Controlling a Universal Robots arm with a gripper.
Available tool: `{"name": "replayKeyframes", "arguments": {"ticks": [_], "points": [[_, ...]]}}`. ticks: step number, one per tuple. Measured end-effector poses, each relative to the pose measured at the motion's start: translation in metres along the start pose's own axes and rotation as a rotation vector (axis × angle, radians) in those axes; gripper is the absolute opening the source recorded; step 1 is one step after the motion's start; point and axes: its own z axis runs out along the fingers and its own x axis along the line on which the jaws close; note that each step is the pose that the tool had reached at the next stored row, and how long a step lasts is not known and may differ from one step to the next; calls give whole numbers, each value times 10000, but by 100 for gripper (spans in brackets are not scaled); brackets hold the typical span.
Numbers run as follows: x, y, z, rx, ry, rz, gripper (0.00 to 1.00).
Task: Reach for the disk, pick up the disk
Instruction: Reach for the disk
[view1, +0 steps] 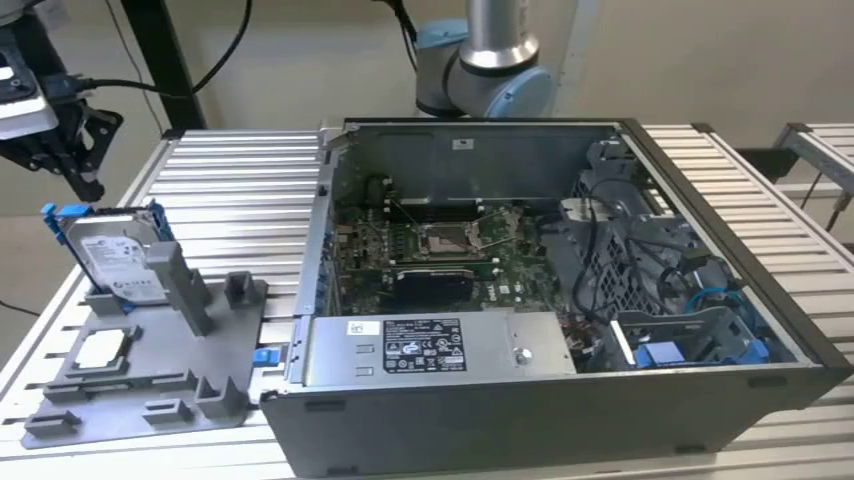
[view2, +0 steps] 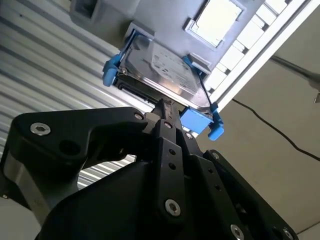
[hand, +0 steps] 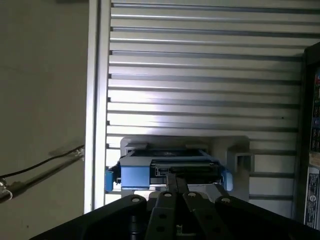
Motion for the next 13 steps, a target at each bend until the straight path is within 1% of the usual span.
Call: {"name": "replayKeyframes", "arguments": {"ticks": [7,13], "points": [[197,3,3,0,0,1,0],[318,-15,4,0,0,1,0]]}}
